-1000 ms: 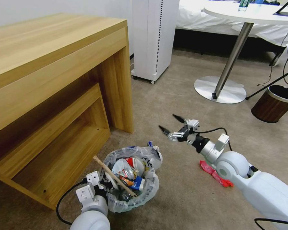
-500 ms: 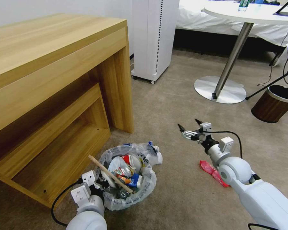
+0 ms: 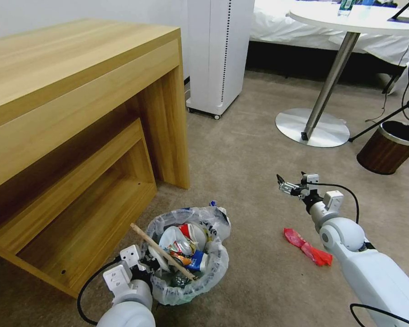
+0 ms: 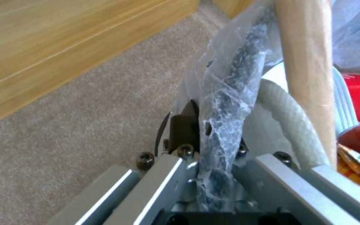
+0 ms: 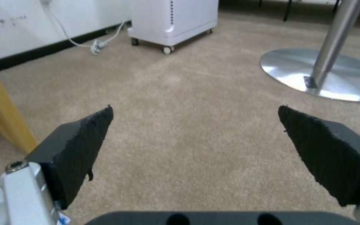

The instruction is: Pick up the trash bin and place the garbage on the floor into it.

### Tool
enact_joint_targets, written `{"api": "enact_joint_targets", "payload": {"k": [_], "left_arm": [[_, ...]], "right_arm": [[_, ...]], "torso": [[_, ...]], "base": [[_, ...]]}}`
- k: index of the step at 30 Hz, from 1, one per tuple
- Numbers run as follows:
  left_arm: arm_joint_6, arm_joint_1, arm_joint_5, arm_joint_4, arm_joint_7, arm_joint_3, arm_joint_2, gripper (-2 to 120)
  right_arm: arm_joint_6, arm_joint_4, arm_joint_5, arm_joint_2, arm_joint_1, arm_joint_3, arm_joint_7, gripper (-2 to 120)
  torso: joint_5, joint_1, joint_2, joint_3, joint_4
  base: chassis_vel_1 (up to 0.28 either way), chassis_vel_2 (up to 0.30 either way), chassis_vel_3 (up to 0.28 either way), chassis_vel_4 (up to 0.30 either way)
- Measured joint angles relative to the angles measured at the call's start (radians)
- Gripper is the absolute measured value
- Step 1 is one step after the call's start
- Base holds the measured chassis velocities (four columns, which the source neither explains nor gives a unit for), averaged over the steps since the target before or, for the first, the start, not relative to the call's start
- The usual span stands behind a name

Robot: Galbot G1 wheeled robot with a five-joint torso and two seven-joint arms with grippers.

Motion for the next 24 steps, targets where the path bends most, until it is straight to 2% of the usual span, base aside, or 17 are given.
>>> {"api": "enact_joint_targets", "payload": {"k": [11,15,19,24], "left_arm": [[-0.005,0.012,0.016,0.008,-0.005,0.005,-0.009,0],[-0.009,0.017,0.022,0.013,-0.005,0.007,-0.009,0],[-0.014,0.015,0.017,0.016,-0.006,0.003,-0.004,0],[-0.017,0.017,0.01,0.019,-0.013,0.002,0.003,0]], "right_arm": [[0.011,-0.128,-0.013,0.035,0.077,-0.066,-0.019,100],[0.031,-0.19,-0.019,0.059,0.127,-0.118,-0.024,100],[0.044,-0.259,-0.026,0.095,0.188,-0.171,-0.03,100],[0.073,-0.404,-0.055,0.188,0.281,-0.231,-0.034,100]], "torso": [[-0.0001,0.0,0.0,0.0,0.0],[0.0,0.0,0.0,0.0,0.0],[-0.0001,0.0,0.0,0.0,-0.0001],[-0.0001,0.0,0.0,0.0,0.0]], "base": [[0.0,0.0,0.0,0.0],[0.0,0.0,0.0,0.0],[0.0,0.0,0.0,0.0],[0.0,0.0,0.0,0.0]]}}
